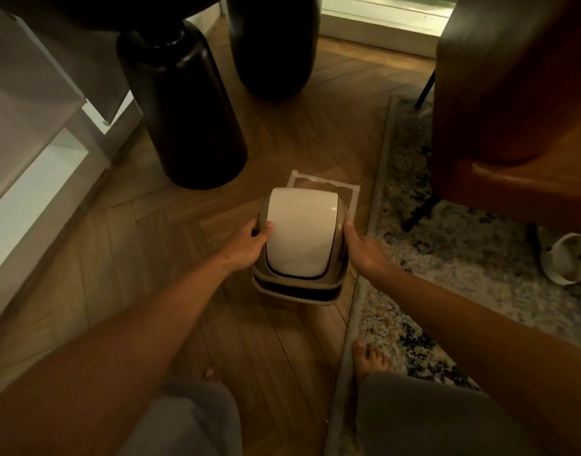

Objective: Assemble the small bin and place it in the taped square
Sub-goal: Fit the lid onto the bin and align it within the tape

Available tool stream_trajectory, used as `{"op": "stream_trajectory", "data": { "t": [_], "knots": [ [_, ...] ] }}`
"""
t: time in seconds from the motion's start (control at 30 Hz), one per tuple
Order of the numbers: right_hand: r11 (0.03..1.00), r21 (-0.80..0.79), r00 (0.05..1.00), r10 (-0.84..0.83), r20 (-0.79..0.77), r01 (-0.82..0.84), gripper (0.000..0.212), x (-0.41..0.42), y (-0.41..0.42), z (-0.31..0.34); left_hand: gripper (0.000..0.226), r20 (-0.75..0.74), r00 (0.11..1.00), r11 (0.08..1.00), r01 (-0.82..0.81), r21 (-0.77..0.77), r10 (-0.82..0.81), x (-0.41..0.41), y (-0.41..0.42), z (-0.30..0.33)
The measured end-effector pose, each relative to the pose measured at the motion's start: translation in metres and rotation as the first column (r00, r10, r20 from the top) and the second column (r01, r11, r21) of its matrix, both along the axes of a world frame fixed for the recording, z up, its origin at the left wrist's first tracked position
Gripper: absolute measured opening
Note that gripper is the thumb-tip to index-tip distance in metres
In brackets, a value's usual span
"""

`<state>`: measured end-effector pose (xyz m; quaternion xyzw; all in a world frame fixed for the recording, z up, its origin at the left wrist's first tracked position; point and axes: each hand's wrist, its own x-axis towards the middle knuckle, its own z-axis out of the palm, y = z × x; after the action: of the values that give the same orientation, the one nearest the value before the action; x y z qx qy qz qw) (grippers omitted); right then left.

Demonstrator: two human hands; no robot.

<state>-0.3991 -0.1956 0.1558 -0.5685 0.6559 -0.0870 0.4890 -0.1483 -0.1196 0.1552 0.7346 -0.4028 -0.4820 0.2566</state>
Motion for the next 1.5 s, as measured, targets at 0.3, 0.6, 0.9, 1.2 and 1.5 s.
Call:
{"op": "stream_trajectory", "data": {
  "t": [0.3,0.6,0.9,1.2,1.5],
  "knots": [
    [0.948,0.314,0.990,0.001,0.140,-0.045,0.093,-0.015,0.023,-0.008,0.068,0.015,0.994,0.993,0.107,0.057,-0.108,-0.004,0.014,-0.013],
    [0.943,0.309,0.986,0.082,0.148,-0.125,0.098,-0.013,0.028,-0.007,0.097,-0.031,0.995,0.989,0.094,0.115,-0.091,0.005,0.021,-0.017],
    [0.971,0.124,0.936,0.155,0.317,-0.203,0.058,-0.013,0.037,-0.024,0.097,-0.103,0.992,0.990,0.082,0.111,-0.071,0.008,0.019,-0.025],
    [0.956,0.232,0.967,0.130,0.221,-0.182,0.086,-0.012,0.039,-0.016,0.096,-0.137,0.990,0.995,0.056,0.086,-0.044,0.004,0.018,-0.025],
    [0.966,0.090,0.921,0.201,0.334,-0.244,0.076,-0.012,0.036,-0.020,0.070,-0.062,0.994,0.995,-0.086,0.047,0.088,-0.010,0.025,-0.031]
  ]
}}
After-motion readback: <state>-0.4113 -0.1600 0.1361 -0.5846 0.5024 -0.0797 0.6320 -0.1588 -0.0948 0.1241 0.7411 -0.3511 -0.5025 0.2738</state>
